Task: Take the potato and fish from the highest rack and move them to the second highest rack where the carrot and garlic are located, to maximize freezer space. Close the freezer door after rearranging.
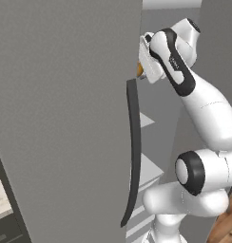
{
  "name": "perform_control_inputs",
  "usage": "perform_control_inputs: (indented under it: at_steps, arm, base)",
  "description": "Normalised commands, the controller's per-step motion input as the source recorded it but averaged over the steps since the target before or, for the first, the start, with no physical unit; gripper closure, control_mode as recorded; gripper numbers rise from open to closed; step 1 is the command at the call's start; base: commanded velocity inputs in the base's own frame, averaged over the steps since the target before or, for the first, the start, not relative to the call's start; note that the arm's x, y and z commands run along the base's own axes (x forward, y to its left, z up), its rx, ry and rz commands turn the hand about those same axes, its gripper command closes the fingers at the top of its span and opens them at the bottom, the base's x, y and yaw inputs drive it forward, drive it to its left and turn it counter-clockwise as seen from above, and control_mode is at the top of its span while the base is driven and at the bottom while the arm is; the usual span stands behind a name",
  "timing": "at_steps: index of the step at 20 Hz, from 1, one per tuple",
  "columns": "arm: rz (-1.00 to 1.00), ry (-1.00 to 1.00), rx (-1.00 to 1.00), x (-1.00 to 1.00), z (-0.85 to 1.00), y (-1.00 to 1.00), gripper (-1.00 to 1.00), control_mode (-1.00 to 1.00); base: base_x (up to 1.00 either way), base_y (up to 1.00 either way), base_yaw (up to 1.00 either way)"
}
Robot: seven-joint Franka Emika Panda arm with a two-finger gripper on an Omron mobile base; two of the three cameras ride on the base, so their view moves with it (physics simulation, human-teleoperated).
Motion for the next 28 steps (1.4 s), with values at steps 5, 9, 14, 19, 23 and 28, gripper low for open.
perform_control_inputs:
  at_steps: [5, 9, 14, 19, 23, 28]
  arm:
    - [-0.1, 0.0, 0.04, -0.81, -0.07, -0.26, 1.0, -1.0]
    - [-0.09, 0.0, 0.0, -0.54, -0.32, -0.22, 1.0, -1.0]
    - [-0.12, 0.04, 0.0, -0.34, -0.34, -0.28, 1.0, -1.0]
    - [-0.21, 0.13, 0.0, -0.02, -0.28, -0.42, 1.0, -1.0]
    - [-0.2, 0.06, 0.05, 0.0, -0.29, -0.53, 1.0, -1.0]
    - [-0.25, 0.09, 0.0, 0.02, -0.28, -0.26, 1.0, -1.0]
  base:
    - [0.0, 0.0, 0.0]
    - [0.0, 0.0, 0.0]
    - [0.0, 0.0, 0.0]
    - [0.0, 0.0, 0.0]
    - [0.0, 0.0, 0.0]
    - [0.0, 0.0, 0.0]
